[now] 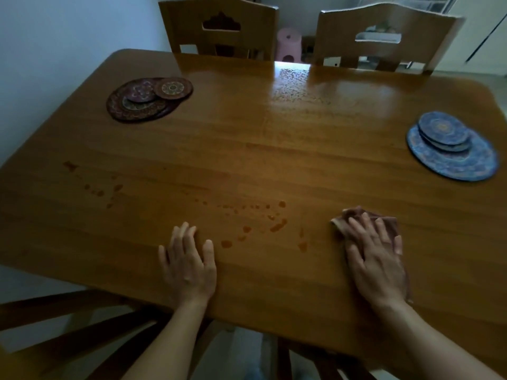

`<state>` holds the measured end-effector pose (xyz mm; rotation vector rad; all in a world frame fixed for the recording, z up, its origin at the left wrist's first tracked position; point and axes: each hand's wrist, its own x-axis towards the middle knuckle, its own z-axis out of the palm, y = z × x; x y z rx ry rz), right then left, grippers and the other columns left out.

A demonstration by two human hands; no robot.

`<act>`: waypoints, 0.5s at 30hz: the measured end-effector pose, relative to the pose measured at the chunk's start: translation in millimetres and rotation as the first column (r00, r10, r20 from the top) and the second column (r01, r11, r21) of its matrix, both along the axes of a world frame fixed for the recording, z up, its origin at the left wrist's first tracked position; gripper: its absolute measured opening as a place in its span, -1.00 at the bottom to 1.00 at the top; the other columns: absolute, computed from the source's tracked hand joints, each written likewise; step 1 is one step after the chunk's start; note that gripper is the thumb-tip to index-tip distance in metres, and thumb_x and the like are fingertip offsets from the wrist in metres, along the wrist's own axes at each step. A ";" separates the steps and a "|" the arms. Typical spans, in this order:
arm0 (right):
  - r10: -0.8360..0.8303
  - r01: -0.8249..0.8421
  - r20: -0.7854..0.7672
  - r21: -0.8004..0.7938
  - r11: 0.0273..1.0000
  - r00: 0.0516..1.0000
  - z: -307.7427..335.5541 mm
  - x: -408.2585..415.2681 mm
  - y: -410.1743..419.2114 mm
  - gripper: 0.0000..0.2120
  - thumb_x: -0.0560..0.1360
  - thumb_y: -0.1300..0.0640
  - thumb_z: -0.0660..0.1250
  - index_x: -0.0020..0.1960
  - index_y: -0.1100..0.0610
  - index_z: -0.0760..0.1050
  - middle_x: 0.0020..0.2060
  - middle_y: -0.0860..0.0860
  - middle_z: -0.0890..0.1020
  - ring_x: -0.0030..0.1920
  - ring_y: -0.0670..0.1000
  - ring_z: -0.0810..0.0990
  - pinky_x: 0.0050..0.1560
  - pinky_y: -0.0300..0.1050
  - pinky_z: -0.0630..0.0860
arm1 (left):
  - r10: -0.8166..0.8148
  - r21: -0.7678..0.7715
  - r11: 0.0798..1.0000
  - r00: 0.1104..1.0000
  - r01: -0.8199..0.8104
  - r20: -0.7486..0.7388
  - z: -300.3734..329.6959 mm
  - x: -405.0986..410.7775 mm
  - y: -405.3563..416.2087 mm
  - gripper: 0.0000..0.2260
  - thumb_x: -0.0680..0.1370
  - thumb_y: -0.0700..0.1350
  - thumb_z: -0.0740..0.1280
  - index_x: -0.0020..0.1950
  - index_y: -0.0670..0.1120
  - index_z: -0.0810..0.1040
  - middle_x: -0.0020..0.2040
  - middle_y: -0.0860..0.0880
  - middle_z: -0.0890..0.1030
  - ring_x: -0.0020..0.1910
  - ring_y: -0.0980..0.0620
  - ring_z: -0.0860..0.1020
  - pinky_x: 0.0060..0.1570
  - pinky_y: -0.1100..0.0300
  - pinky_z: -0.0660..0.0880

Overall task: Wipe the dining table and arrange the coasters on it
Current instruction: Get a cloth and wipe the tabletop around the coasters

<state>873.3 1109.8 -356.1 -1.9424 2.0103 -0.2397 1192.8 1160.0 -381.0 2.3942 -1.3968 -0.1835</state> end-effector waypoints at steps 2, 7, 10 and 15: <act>-0.158 0.159 0.024 -0.027 0.987 0.987 -1.2 25.2 -24.4 -0.49 0.60 -0.14 -0.06 0.53 -0.12 0.20 0.57 -0.09 0.10 0.57 -0.02 -0.05 0.53 0.12 -0.23 | -0.005 -0.001 1.000 1.000 0.005 0.011 -1.2 1.4 -2.0 -0.45 0.57 0.22 -0.08 0.40 -0.04 0.38 0.50 -0.03 0.33 0.53 -0.03 0.19 0.52 -0.09 -0.04; 0.006 -0.005 0.051 -0.017 1.000 0.999 -2.4 114.7 -53.4 -0.52 0.64 -0.12 -0.10 0.55 -0.16 0.10 0.58 -0.10 0.01 0.57 -0.03 -0.14 0.52 0.13 -0.28 | -0.006 -0.008 1.000 1.000 0.006 0.004 -1.4 -0.1 -2.0 -0.46 0.58 0.22 -0.08 0.40 -0.02 0.39 0.51 0.00 0.32 0.54 0.00 0.17 0.53 -0.10 -0.06; 0.220 -0.221 0.047 0.010 0.975 0.974 -3.3 170.3 -50.4 -0.50 0.63 -0.18 -0.15 0.56 -0.19 0.02 0.58 -0.13 -0.08 0.56 -0.05 -0.22 0.51 0.09 -0.35 | 0.010 -0.025 1.000 1.000 -0.010 -0.015 -1.8 1.8 -2.1 -0.45 0.58 0.23 -0.09 0.40 -0.01 0.40 0.51 0.02 0.32 0.54 0.03 0.16 0.53 -0.10 -0.07; 0.571 -0.570 0.049 -0.032 0.821 0.819 -6.4 192.5 -25.8 -0.48 0.60 -0.23 0.01 0.55 -0.22 0.08 0.57 -0.16 -0.03 0.56 -0.07 -0.21 0.53 0.10 -0.27 | 0.016 -0.072 0.997 0.998 -0.020 -0.057 0.6 4.1 0.2 -0.40 0.58 0.24 -0.13 0.42 -0.02 0.42 0.51 0.02 0.35 0.54 0.05 0.17 0.53 -0.05 -0.07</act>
